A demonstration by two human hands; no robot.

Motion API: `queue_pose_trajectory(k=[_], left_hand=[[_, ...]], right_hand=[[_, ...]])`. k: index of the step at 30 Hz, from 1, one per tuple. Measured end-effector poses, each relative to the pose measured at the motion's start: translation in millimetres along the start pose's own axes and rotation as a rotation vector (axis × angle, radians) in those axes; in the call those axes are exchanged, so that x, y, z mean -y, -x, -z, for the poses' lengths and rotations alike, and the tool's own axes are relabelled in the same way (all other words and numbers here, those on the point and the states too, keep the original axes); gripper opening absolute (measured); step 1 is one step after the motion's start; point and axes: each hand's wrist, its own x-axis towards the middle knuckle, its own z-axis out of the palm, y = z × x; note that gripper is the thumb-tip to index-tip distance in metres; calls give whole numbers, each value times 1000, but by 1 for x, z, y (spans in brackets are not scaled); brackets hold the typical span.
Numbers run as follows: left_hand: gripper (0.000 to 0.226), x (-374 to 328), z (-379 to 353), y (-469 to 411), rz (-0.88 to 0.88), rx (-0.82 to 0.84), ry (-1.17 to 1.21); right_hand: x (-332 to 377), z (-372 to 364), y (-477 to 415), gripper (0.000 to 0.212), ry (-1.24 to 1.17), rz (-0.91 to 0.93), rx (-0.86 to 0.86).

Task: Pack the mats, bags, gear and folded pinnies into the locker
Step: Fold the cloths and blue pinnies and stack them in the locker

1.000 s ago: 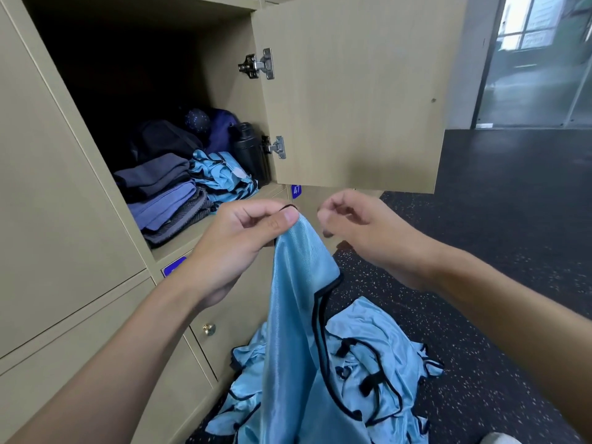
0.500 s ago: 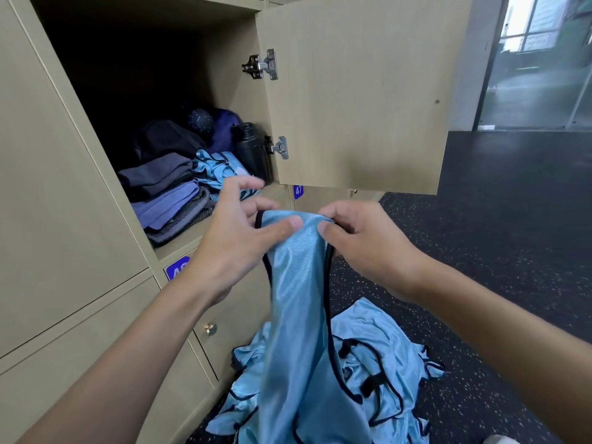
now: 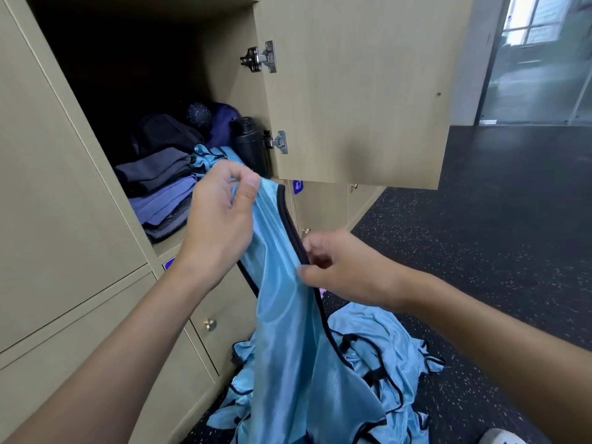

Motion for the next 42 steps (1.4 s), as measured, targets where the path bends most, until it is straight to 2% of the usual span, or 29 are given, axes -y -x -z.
queue_pose_trajectory(k=[3,5,7,8,10,11,12,14,15,19,22,24,27,28,30,32,33,35,36,38,42], left_hand=[[21,-2,6,-4,18,-168,48],[20,-8,7,-4,66,-179,144],[17,-18,8,2,115,-20,133],[19,-19,10,5,119,127,13],[43,-22,14,14,82,472,-433],[49,-22,16,18,36,583,-648],[44,-21,16,19,-9,619,-773],[23,-18,18,17,-53,570,-750],[20,-14,20,16,-62,525,-699],[24,-5,30,11,-89,243,-563],[19,0,39,6,-131,27,-640],[17,4,43,1,-95,-34,-723],[4,12,43,0,-106,22,-731],[11,12,39,3,-111,81,-699],[43,8,28,11,-107,278,-598],[63,1,12,22,-12,530,-431],[57,1,5,26,32,643,-335],[23,10,-6,29,76,749,-230],[7,14,-8,29,111,750,-212],[11,22,-5,23,138,710,-242],[11,31,15,7,49,557,-613]], right_hand=[[-3,-1,1,18,80,11,1],[-5,1,-1,17,113,10,-19],[-5,4,-2,21,140,23,-41],[-5,5,-2,23,156,44,-52],[-3,6,-3,22,183,107,-88],[-2,7,-2,21,180,116,-107],[-2,9,-2,18,164,111,-118],[-2,12,0,16,141,100,-119],[-2,12,2,17,143,93,-111],[-5,12,3,26,178,65,-115],[-6,16,6,21,242,40,-111],[-7,19,6,17,288,16,-110],[-6,21,5,30,335,27,-122],[-6,21,4,32,341,40,-123],[-5,19,4,34,336,71,-123],[-4,15,3,28,329,106,-114],[-3,14,3,23,324,120,-108],[-3,13,3,12,315,132,-97],[-3,13,3,8,322,128,-93],[-4,16,4,4,337,102,-81],[-6,27,6,10,322,20,-32]])
